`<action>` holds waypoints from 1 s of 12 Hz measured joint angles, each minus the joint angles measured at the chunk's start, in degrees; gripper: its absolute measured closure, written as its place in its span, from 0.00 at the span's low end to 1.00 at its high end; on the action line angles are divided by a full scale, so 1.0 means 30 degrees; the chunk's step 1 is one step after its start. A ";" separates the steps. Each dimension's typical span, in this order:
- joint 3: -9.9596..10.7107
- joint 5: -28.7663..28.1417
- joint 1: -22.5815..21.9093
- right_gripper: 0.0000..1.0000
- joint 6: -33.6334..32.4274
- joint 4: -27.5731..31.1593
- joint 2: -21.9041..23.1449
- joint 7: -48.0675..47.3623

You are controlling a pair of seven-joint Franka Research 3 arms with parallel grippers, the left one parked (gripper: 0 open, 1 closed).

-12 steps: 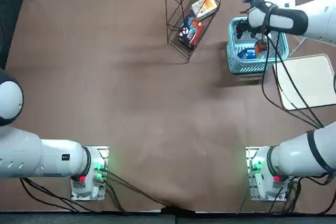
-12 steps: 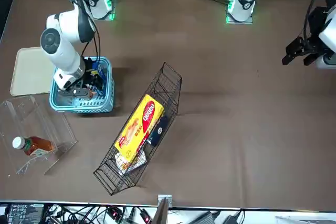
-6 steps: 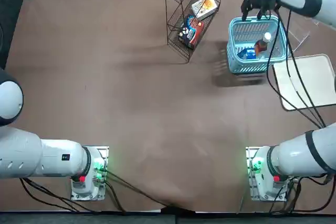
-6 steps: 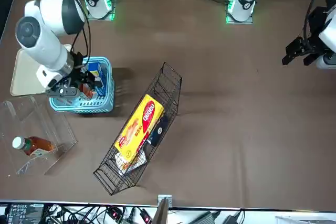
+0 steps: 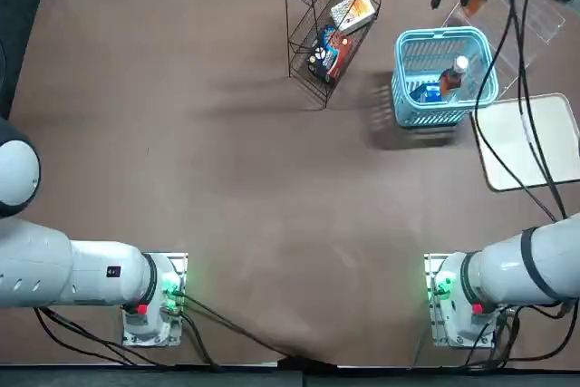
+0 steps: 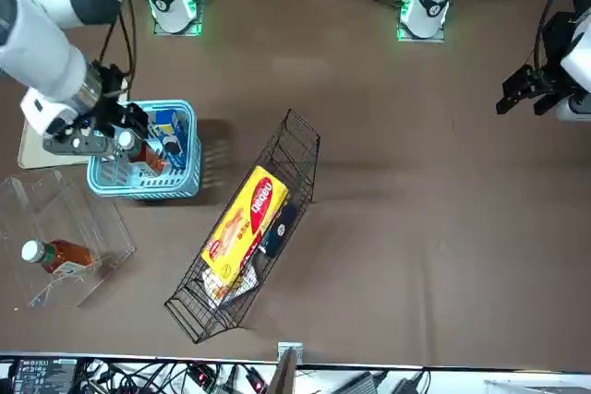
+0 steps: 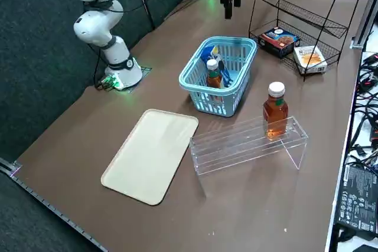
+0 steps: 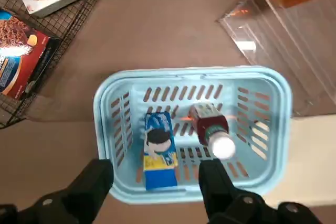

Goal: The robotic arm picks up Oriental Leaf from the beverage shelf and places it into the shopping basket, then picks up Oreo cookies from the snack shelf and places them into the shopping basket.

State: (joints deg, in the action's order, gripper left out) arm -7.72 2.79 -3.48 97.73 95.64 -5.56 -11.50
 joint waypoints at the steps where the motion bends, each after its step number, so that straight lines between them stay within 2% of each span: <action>1: 0.0119 0.0000 0.0102 0.00 -0.0607 -0.0441 0.0093 0.0002; 7: 0.1519 0.0000 0.0679 0.00 -0.2344 -0.2058 0.0326 0.1649; 12: 0.1975 0.0000 0.0707 0.00 -0.2510 -0.2175 0.0634 0.1946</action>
State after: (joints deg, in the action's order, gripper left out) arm -1.79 2.79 -1.35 90.20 89.12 -3.66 -5.67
